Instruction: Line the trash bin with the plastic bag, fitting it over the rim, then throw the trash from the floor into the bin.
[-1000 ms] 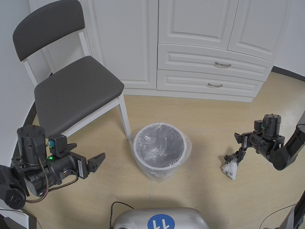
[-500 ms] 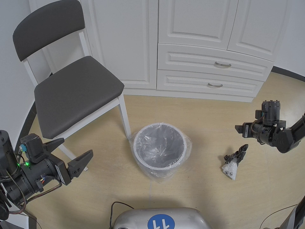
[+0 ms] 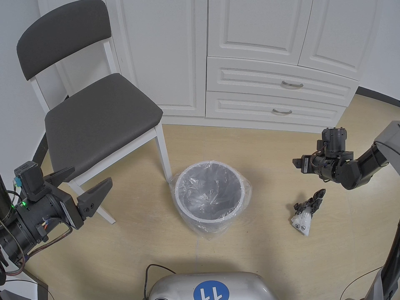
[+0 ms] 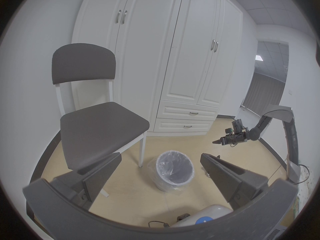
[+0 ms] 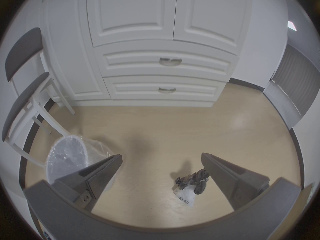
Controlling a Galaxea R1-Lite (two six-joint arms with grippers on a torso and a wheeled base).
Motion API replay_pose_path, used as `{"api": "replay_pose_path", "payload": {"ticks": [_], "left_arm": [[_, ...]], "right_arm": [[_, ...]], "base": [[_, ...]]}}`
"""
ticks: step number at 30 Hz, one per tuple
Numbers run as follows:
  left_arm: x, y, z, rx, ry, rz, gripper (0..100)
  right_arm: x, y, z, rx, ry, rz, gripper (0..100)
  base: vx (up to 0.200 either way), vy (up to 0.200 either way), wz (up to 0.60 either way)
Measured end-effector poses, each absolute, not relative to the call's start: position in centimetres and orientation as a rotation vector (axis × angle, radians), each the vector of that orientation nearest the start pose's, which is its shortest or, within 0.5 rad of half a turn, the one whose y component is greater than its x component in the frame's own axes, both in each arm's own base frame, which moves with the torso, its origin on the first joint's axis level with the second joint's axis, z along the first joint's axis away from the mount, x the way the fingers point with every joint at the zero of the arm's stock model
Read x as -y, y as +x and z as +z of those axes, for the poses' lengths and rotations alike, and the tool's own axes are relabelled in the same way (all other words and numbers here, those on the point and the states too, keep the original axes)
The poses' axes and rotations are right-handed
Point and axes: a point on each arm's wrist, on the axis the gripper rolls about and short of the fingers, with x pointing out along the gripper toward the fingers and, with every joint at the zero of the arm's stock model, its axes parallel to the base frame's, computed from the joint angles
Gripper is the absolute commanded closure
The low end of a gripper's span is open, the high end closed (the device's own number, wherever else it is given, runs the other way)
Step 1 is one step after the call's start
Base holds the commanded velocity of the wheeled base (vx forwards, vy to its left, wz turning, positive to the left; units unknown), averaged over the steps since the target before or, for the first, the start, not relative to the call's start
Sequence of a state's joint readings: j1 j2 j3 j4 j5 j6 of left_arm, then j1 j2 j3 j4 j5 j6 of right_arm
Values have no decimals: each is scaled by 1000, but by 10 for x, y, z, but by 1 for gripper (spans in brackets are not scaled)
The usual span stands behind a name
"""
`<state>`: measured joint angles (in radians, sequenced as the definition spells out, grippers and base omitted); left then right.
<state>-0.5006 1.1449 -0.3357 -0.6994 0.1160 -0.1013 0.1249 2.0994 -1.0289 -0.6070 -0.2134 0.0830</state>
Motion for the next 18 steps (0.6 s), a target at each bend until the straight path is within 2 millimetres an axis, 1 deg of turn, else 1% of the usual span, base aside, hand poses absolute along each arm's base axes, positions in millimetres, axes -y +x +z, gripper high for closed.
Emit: {"api": "replay_pose_path", "payload": {"ticks": [5,9,11,14,16,18], "left_arm": [[66,131,189,-105,-70,-362,0],[65,129,191,-90,-74,-360,0],[65,129,192,-86,-74,-362,0],[65,129,194,-81,-74,-365,0],[65,129,194,-82,-73,-368,0],[65,129,193,-84,-72,-369,0]], "right_arm": [[-46,407,76,-498,18,-68,0],[-46,415,68,-590,24,-61,0],[-47,421,71,-623,33,-49,0],[-47,431,83,-650,63,-40,0],[-48,437,90,-660,120,-38,0],[-50,442,93,-661,179,-32,0]], "base": [[0,0,0],[0,0,0],[0,0,0],[0,0,0],[0,0,0],[0,0,0]]}}
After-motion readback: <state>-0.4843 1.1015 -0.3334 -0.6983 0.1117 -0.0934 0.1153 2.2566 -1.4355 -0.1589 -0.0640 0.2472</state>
